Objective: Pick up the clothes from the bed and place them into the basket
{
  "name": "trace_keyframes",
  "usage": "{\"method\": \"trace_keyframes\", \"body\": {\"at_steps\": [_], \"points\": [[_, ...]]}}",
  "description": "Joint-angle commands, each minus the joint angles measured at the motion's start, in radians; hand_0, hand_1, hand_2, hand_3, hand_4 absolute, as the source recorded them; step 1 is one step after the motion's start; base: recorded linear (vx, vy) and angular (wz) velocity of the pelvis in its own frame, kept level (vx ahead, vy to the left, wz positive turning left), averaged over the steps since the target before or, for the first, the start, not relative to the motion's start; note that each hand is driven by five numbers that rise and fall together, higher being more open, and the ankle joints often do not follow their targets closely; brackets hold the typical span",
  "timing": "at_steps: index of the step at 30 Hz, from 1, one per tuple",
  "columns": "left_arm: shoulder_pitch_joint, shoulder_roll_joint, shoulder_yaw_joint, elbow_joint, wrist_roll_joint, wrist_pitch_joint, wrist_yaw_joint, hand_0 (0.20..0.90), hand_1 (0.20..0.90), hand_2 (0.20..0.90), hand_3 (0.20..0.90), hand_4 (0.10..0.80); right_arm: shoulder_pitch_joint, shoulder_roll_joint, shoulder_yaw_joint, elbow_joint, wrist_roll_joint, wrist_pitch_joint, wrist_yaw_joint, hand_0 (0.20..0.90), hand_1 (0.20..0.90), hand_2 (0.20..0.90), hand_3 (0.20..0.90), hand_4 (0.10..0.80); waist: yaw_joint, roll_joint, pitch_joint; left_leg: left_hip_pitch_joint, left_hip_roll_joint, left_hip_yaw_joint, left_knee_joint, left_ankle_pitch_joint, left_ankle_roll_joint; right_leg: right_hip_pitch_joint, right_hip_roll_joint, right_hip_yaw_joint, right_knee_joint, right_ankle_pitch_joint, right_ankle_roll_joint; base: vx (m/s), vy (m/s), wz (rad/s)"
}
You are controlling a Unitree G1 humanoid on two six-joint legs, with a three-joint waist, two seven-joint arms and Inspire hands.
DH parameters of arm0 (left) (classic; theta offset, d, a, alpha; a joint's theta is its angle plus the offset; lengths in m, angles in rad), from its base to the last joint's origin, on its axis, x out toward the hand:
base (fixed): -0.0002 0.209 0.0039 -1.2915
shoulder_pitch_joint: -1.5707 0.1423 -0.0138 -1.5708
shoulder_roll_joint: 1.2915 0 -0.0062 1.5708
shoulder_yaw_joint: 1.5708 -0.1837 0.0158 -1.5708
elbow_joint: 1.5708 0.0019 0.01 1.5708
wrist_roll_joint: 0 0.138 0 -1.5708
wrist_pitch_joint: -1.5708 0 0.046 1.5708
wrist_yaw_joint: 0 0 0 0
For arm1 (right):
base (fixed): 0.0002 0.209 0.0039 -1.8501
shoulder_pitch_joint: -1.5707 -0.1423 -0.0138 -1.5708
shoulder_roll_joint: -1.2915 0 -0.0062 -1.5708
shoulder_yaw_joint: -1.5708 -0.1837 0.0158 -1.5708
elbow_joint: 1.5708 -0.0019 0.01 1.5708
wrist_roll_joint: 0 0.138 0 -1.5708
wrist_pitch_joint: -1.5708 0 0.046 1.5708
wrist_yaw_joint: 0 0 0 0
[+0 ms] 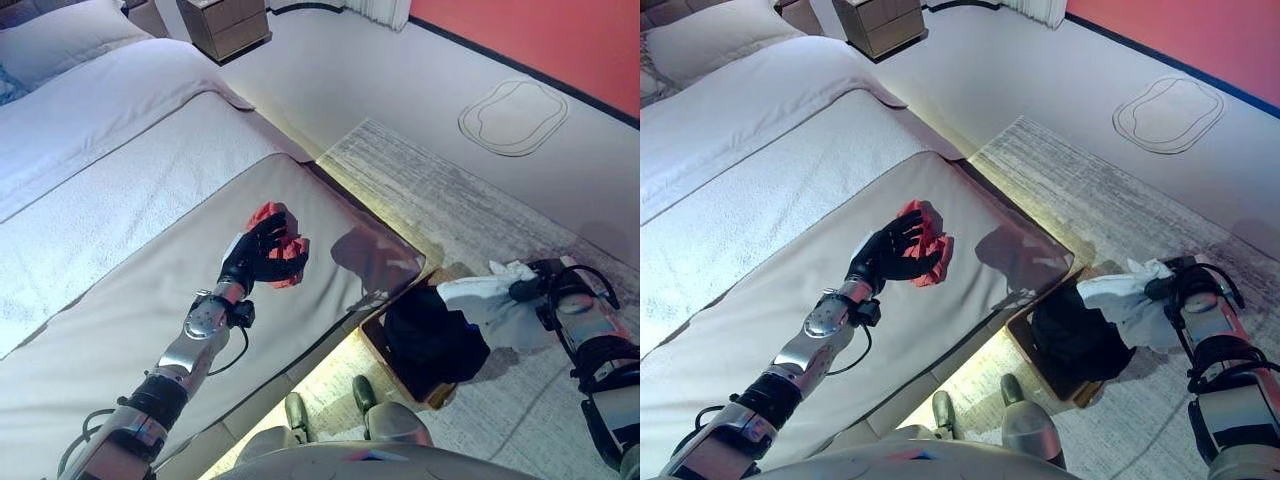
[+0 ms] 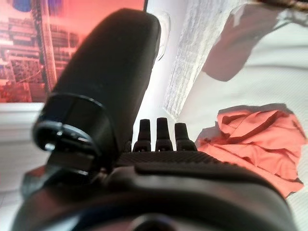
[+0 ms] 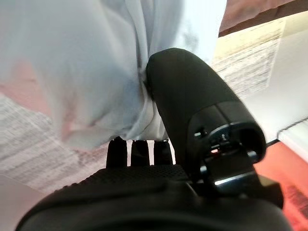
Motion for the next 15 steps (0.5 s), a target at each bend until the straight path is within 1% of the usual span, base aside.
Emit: {"method": "trace_keyframes", "body": {"at_steps": [1,2,3,9,15], "points": [[-0.070,-0.005,0.003,-0.021,0.012,-0.092,-0.001,0.900,0.900,0.900,0.900,0.800,-0.090,-0.056,0.007,0.017,-0.001,-0.091,-0.070,0.300,0.300,0.300,0.200,0.100,0.039,-0.018,-0.047,0.004,0.030,0.013,0.076,-0.175,-0.004,-0.095,-0.037,-0.023,0.080,-0.012,0.049,0.000,0.000,0.00],[-0.070,-0.006,0.004,-0.018,0.012,-0.094,-0.001,0.900,0.900,0.900,0.900,0.800,-0.087,-0.053,0.008,0.014,-0.003,-0.090,-0.073,0.345,0.345,0.345,0.252,0.152,0.039,-0.015,-0.047,0.004,0.029,0.012,0.073,-0.174,-0.005,-0.094,-0.038,-0.024,0.078,-0.012,0.049,0.000,0.000,0.00],[-0.069,-0.009,0.005,-0.016,0.013,-0.095,0.000,0.900,0.900,0.900,0.900,0.800,-0.087,-0.050,0.011,0.014,-0.010,-0.089,-0.076,0.900,0.900,0.900,0.900,0.800,0.039,-0.012,-0.047,0.005,0.029,0.011,0.071,-0.173,-0.006,-0.093,-0.038,-0.024,0.076,-0.012,0.049,0.000,0.000,0.00],[-0.062,-0.004,0.012,-0.015,0.013,-0.100,0.001,0.900,0.900,0.900,0.900,0.800,-0.069,-0.041,0.017,0.016,-0.021,-0.105,-0.082,0.900,0.900,0.900,0.900,0.800,0.042,-0.010,-0.044,0.006,0.031,0.010,0.067,-0.170,-0.007,-0.093,-0.041,-0.027,0.074,-0.012,0.051,0.000,0.000,0.00],[-0.056,0.000,0.017,-0.018,0.011,-0.102,-0.004,0.900,0.900,0.900,0.900,0.800,-0.054,-0.033,0.017,0.011,-0.040,-0.089,-0.083,0.900,0.900,0.900,0.900,0.800,0.046,-0.015,-0.043,0.008,0.032,0.004,0.062,-0.168,-0.008,-0.091,-0.041,-0.028,0.071,-0.012,0.051,0.000,0.000,0.00]]}}
